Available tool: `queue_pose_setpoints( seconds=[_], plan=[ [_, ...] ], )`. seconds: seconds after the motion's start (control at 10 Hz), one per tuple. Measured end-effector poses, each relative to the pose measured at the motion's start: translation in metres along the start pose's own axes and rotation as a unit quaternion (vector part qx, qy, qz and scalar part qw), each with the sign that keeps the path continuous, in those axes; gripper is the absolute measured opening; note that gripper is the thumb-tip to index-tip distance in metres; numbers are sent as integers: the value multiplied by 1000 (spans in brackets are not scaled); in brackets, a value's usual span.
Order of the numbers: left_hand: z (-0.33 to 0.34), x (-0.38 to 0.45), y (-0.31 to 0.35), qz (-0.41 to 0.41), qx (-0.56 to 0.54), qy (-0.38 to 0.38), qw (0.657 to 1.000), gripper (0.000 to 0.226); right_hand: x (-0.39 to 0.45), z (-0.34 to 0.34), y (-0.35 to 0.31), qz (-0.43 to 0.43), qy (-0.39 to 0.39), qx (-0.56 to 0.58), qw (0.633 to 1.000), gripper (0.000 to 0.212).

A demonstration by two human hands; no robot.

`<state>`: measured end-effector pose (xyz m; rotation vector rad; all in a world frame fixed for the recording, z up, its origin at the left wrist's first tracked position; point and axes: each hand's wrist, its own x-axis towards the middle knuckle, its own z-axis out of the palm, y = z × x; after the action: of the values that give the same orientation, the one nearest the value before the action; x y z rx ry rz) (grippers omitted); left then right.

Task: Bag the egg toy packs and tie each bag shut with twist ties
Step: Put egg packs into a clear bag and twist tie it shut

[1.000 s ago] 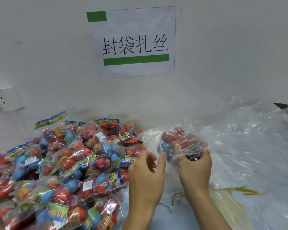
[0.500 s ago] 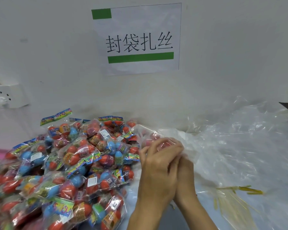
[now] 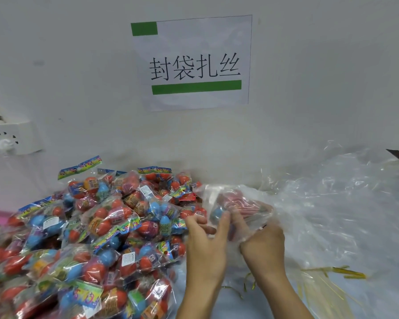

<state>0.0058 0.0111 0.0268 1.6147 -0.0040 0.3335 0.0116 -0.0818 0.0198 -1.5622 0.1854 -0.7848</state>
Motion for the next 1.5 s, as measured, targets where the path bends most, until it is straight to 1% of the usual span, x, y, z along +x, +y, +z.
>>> queue_pose_setpoints(
  seconds=[0.1, 0.2, 0.3, 0.4, 0.5, 0.6, 0.7, 0.8, 0.9, 1.0, 1.1, 1.2, 1.3, 1.4, 1.5],
  plan=[
    [3, -1, -7, -16, -24, -91, 995, 26, 4, -4, 7, 33, 25, 26, 999, 18],
    [4, -3, -5, 56, 17, -141, 988, 26, 9, -8, 12, 55, 44, 41, 997, 4],
    [1, -6, 2, 174, 46, -154, 972, 27, 10, -10, 8, 30, 50, 49, 997, 8],
    [-2, -6, 8, 250, 48, -136, 957, 24, 11, -11, 6, 25, 32, 51, 998, 24],
    [-6, -4, 7, 252, 44, -60, 965, 34, 10, -11, 9, 52, 8, 73, 996, 9],
    [-11, 1, 4, 152, -7, 31, 988, 26, 8, -10, 7, 59, -34, 100, 993, 13],
    [-15, 7, -3, 55, -6, -39, 998, 72, 6, -7, 1, 86, -135, 160, 974, 30],
    [-17, 9, -1, 88, -9, -87, 992, 60, 2, -6, -2, 103, -238, 198, 945, 26],
    [-16, 10, -4, 85, -16, -62, 994, 44, -6, -12, -9, 146, -276, 221, 924, 9],
    [-16, 7, -4, 75, -11, -66, 995, 51, -6, -17, -2, 208, -280, 165, 923, 18],
    [-14, 6, -1, 78, -34, -33, 996, 47, -7, -11, -10, 210, -268, 187, 921, 8],
    [-15, 8, 1, 74, -64, 35, 995, 29, -8, -4, -7, 225, -278, 199, 913, 15],
    [-18, 8, 4, 77, -80, 44, 993, 23, -5, -2, -4, 210, -237, 99, 944, 14],
    [-16, 5, 5, 84, -88, 16, 992, 24, -5, 1, -7, 167, -208, 99, 959, 25],
    [-14, 2, 6, 65, -120, -9, 991, 50, -3, -2, -14, 193, -182, 197, 944, 11]
  ],
)
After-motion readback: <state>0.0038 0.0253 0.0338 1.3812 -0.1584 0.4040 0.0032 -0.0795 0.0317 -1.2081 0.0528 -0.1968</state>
